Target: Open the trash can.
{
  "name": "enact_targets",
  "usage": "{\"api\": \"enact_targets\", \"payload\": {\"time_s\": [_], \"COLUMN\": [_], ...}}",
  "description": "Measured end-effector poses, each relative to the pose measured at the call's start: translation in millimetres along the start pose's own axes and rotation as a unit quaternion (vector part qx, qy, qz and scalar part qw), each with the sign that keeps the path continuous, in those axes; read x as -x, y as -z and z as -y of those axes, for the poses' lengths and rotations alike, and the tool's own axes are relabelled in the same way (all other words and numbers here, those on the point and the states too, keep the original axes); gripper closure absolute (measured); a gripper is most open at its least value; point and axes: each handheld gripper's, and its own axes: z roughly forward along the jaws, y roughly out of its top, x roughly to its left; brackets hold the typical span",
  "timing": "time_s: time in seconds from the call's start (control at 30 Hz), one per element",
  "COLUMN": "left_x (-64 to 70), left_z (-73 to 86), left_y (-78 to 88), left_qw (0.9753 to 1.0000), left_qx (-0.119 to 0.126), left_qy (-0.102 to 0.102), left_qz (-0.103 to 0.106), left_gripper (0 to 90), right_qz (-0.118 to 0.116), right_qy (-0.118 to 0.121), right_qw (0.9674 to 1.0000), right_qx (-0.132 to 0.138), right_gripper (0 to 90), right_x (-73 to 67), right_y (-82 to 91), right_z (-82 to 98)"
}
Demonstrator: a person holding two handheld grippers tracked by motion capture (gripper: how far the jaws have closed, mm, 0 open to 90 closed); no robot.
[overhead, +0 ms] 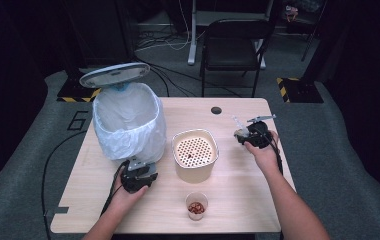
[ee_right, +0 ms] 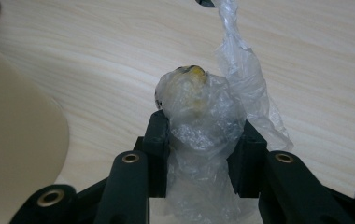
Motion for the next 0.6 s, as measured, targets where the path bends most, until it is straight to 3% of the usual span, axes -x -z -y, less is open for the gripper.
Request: {"api": "enact_targets", "payload": {"time_s": [0.03, 0.6], "left_x": [-1.6, -1.7], "left_z": [-0.3, -0.4], "left_y": [0.6, 0.6], "left_qw": [0.9999, 0.9999], "left_qx": [-0.006, -0.006], "left_qy": [-0.011, -0.011], "left_qz": [0.000, 0.000], "left_gripper": [53.2, 53.2], "right_qz": [-0.001, -0.022], "right_qy": [0.000, 0.005], "right_qw": [1.0000, 0.9996], "right_qx": [0.001, 0.016], "right_gripper": [64.4, 64.4], "right_x": [-0.5, -11.0], "right_y": [2.1, 42.3], "right_z": [-1.5, -28.7]}}
